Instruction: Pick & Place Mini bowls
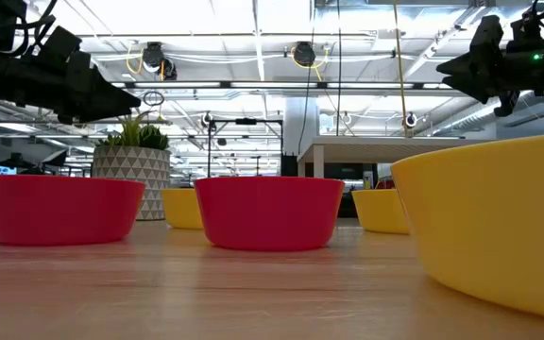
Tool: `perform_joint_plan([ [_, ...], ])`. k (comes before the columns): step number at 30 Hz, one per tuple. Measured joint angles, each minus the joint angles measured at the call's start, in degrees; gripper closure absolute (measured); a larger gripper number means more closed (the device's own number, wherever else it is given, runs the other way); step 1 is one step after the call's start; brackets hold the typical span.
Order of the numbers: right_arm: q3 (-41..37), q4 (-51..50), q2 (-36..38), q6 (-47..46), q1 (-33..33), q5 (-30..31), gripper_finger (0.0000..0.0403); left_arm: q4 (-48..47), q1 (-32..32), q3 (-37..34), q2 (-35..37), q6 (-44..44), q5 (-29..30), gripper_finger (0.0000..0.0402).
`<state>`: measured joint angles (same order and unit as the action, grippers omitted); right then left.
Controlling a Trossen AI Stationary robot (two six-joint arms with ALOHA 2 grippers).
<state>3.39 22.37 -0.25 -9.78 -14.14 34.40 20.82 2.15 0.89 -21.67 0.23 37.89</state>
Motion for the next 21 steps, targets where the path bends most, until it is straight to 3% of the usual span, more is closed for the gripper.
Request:
perform_joint_plan([
  [4, 0.0, -2.2, 0.0, -3.1, 0.0, -2.3, 0.0257, 0.0, 0.0, 0.0, 0.0, 0.0, 0.0, 0.0151],
  [9, 0.0, -8.2, 0.0, -13.2, 0.0, -11.6, 0.0257, 0.0, 0.0, 0.0, 0.0, 0.0, 0.0, 0.0151],
  [15, 0.0, -14.6, 0.0, -17.8, 0.0, -23.7, 0.0257, 0.0, 0.0, 0.0, 0.0, 0.0, 0.0, 0.0151],
  [21, 0.0, -14.9, -0.1, -18.1, 0.0, -31.5, 0.0257, 0.0, 0.0, 0.0, 0.0, 0.0, 0.0, 0.0151],
])
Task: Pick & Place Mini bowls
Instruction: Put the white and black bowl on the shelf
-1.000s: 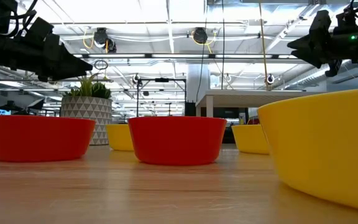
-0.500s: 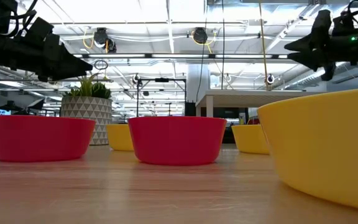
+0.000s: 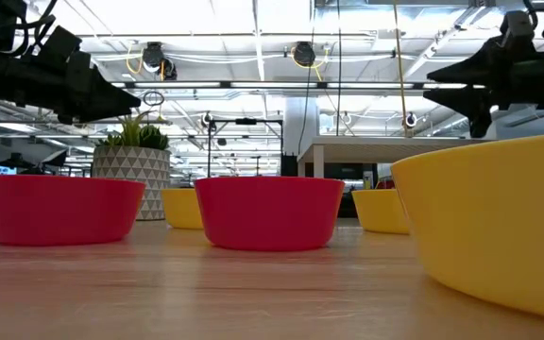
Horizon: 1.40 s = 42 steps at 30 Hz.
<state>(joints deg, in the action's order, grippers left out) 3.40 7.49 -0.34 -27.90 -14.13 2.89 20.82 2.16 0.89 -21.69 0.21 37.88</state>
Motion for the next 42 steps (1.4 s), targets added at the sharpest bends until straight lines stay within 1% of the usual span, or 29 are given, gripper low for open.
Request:
perform_joint_plan([
  [3, 0.0, 0.6, 0.0, 0.0, 0.0, -1.5, 0.0257, 0.0, 0.0, 0.0, 0.0, 0.0, 0.0, 0.0151],
  [15, 0.0, 9.0, 0.0, 0.0, 0.0, -1.6, 0.0257, 0.0, 0.0, 0.0, 0.0, 0.0, 0.0, 0.0151],
  [28, 0.0, 8.5, 0.0, 1.9, 0.0, -1.6, 0.0257, 0.0, 0.0, 0.0, 0.0, 0.0, 0.0, 0.0151],
  [33, 0.0, 8.5, 0.0, -1.2, 0.0, -1.5, 0.0257, 0.0, 0.0, 0.0, 0.0, 0.0, 0.0, 0.0151],
  [39, 0.0, 8.5, 0.0, -1.4, 0.0, -1.5, 0.0257, 0.0, 0.0, 0.0, 0.0, 0.0, 0.0, 0.0151],
  [42, 0.0, 8.6, 0.0, -3.0, 0.0, -1.5, 0.0257, 0.0, 0.0, 0.0, 0.0, 0.0, 0.0, 0.0151],
])
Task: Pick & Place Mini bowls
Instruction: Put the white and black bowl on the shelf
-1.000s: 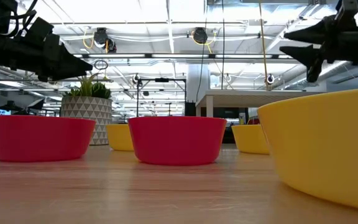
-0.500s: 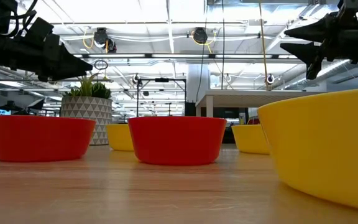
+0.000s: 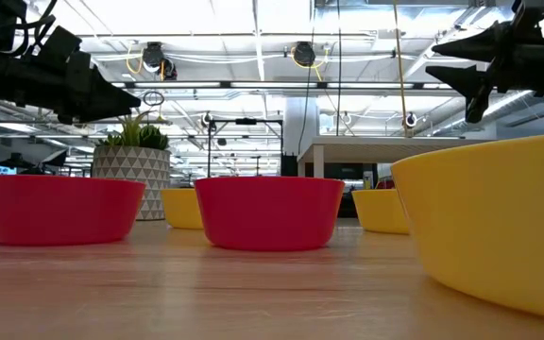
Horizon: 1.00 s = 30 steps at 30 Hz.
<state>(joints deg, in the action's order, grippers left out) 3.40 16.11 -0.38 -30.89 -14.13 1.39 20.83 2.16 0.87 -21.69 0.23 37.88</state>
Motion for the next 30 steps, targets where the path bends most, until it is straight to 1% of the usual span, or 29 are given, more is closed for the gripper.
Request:
perform_joint_plan([
  [5, 0.0, 0.0, -0.1, -1.0, 0.0, -0.5, 0.0257, 0.0, 0.0, 0.0, 0.0, 0.0, 0.0, 0.0151],
  [8, 0.2, 0.5, -0.9, 0.3, 0.0, -4.8, 0.0257, 0.0, 0.0, 0.0, 0.0, 0.0, 0.0, 0.0151],
  [10, 0.9, 0.4, -2.3, 0.3, 0.0, -6.0, 0.0257, 0.0, 0.0, 0.0, 0.0, 0.0, 0.0, 0.0151],
  [12, 1.5, 0.0, -4.3, 0.6, 0.0, -6.0, 0.0257, 0.0, 0.0, 0.0, 0.0, 0.0, 0.0, 0.0151],
  [17, 5.4, 0.4, -10.6, 4.8, 0.0, -5.8, 0.0257, 0.0, 0.0, 0.0, 0.0, 0.0, 0.0, 0.0151],
  [21, 10.1, -1.3, -17.0, 6.7, 0.0, -5.6, 0.0257, 0.0, 0.0, 0.0, 0.0, 0.0, 0.0, 0.0151],
  [24, 15.0, -7.6, -22.1, 8.0, 0.0, -4.3, 0.0257, 0.0, 0.0, 0.0, 0.0, 0.0, 0.0, 0.0151],
  [27, 20.6, -16.8, -27.8, 9.4, 0.1, -4.3, 0.0257, 0.0, 0.0, 0.0, 0.0, 0.0, 0.0, 0.0151],
  [30, 26.3, -27.1, -33.5, 9.1, 1.9, -4.4, 0.0257, 0.0, 0.0, 0.0, 0.0, 0.0, 0.0, 0.0151],
])
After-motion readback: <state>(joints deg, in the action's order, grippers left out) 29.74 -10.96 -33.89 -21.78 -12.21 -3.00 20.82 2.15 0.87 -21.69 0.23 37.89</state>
